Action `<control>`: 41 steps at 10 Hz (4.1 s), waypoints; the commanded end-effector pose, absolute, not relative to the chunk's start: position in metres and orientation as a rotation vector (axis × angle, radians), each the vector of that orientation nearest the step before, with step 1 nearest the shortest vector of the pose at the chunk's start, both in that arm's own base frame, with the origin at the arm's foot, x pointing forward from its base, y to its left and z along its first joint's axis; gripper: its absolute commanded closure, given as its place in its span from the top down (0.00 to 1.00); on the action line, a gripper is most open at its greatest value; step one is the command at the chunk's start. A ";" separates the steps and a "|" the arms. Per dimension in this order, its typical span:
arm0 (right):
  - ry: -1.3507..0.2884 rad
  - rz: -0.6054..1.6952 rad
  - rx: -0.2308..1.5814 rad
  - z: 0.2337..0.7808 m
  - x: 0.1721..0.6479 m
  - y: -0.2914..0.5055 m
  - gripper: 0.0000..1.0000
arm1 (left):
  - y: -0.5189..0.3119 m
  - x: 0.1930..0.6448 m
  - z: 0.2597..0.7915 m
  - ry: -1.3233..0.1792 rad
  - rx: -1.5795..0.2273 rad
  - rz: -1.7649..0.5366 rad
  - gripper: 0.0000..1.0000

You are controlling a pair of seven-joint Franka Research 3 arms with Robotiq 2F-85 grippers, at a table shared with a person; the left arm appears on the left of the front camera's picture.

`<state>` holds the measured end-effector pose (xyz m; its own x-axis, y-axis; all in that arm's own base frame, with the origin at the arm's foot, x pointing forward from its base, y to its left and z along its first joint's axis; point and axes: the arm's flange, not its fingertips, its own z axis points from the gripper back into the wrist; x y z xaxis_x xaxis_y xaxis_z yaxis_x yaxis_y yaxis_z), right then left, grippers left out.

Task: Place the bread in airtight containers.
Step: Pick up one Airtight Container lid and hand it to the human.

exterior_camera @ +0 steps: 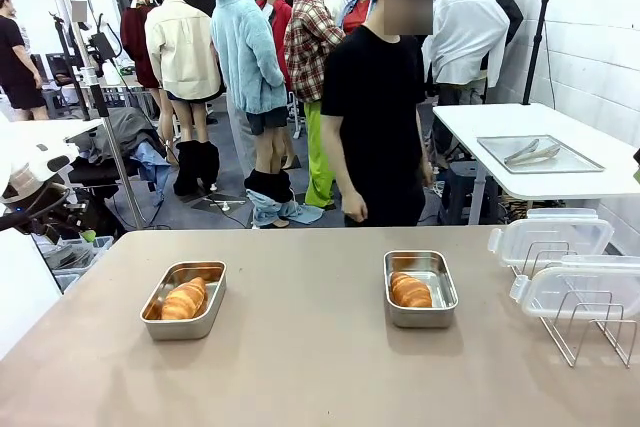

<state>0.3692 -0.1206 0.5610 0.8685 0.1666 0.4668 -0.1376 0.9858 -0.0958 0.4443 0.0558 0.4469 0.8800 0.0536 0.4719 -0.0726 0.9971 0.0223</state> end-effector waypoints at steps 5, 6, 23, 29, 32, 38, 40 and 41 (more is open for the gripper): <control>-0.490 0.145 -0.052 0.559 0.368 -0.118 0.93 | 0.055 0.445 0.448 -0.492 0.053 0.078 0.67; -0.490 0.145 -0.052 0.559 0.368 -0.118 0.93 | 0.055 0.445 0.448 -0.492 0.053 0.078 0.67; -0.490 0.145 -0.052 0.559 0.368 -0.118 0.93 | 0.055 0.445 0.448 -0.492 0.053 0.078 0.67; -0.494 0.159 -0.060 0.561 0.369 -0.121 0.93 | 0.055 0.445 0.448 -0.492 0.053 0.078 0.67; -0.473 0.768 -0.189 0.562 0.346 -0.077 0.93 | 0.055 0.445 0.448 -0.492 0.053 0.078 0.67; -0.110 1.354 0.017 0.516 0.338 -0.032 0.93 | 0.055 0.445 0.448 -0.492 0.053 0.078 0.67; -0.071 1.286 -0.019 0.489 0.349 -0.024 0.93 | 0.055 0.445 0.448 -0.492 0.053 0.078 0.67; -0.099 1.253 -0.073 0.476 0.357 -0.022 0.93 | 0.055 0.445 0.448 -0.492 0.053 0.078 0.67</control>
<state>0.3481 -0.0259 0.4893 0.2503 0.9656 0.0711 -0.9669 0.2530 -0.0331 0.4446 0.0553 0.4471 0.8799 0.0523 0.4722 -0.0718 0.9971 0.0233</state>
